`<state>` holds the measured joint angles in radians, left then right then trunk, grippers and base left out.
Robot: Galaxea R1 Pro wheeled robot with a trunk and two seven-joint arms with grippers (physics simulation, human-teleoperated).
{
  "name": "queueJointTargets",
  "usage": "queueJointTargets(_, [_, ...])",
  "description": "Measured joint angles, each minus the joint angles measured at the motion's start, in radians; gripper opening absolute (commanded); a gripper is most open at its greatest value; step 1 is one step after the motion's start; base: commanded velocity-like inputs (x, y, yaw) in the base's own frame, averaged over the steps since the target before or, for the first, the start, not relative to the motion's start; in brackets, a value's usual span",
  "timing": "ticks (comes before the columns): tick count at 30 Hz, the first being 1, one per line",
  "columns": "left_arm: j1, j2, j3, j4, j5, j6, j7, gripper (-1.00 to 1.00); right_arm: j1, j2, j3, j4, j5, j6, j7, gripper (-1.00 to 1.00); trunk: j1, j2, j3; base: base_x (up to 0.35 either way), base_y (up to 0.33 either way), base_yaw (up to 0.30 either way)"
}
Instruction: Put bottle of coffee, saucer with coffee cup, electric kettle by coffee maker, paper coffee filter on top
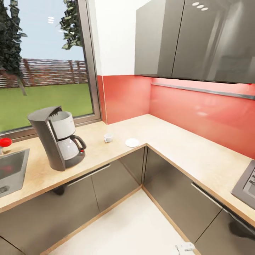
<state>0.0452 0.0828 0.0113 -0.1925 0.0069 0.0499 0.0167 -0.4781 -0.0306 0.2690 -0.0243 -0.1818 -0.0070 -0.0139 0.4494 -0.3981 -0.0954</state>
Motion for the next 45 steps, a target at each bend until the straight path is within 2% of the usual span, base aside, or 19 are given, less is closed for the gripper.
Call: queueJointTargets(45, [0.000, -0.001, 0.000, 0.000, 0.000, -0.001, -0.001, 1.00, 0.000, 0.000, 0.000, 0.000, 0.000, 0.000, 0.000, -1.00, 0.000, 0.000, 0.000, 0.000, -0.001, 0.276])
